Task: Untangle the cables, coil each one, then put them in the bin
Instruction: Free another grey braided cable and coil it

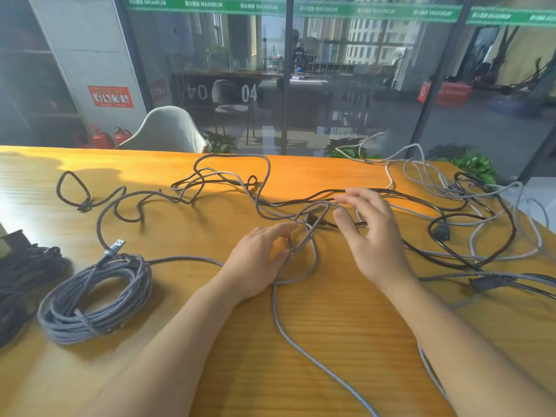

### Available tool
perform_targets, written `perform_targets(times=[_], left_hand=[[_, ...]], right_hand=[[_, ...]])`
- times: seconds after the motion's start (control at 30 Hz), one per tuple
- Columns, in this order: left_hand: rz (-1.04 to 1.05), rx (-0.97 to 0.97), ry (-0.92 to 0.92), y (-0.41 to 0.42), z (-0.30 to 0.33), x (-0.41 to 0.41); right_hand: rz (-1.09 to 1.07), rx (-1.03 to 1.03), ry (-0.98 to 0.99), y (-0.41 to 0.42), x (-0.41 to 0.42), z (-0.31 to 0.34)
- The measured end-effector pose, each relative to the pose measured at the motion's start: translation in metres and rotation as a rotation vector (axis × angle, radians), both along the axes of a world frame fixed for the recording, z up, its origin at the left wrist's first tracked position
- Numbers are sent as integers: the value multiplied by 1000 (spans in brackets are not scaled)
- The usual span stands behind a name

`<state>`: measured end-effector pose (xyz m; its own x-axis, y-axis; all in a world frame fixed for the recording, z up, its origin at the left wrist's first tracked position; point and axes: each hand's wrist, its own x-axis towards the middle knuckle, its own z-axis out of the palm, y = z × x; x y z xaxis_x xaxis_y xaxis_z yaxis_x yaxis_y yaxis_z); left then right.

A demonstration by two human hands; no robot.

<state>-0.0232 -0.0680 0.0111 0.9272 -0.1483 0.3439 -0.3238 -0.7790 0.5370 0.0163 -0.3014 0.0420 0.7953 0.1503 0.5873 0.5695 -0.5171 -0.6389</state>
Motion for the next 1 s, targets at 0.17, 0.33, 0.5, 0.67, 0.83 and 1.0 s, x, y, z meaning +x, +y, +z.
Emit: perform_targets(times=[0.17, 0.33, 0.5, 0.67, 0.83, 1.0], left_hand=[[24, -28, -62, 5, -3, 1], [107, -37, -99, 18, -1, 2], [188, -34, -160, 21, 5, -1], [311, 6, -198, 23, 8, -3], [472, 39, -106, 35, 10, -3], [636, -9, -119, 60, 18, -3]], right_hand=[[317, -388, -45, 20, -16, 1], [282, -610, 180, 11, -8, -13], [14, -735, 143, 10, -12, 3], [-175, -682, 98, 1, -12, 2], [-197, -606, 134, -9, -5, -5], [-109, -506, 145, -10, -2, -6]])
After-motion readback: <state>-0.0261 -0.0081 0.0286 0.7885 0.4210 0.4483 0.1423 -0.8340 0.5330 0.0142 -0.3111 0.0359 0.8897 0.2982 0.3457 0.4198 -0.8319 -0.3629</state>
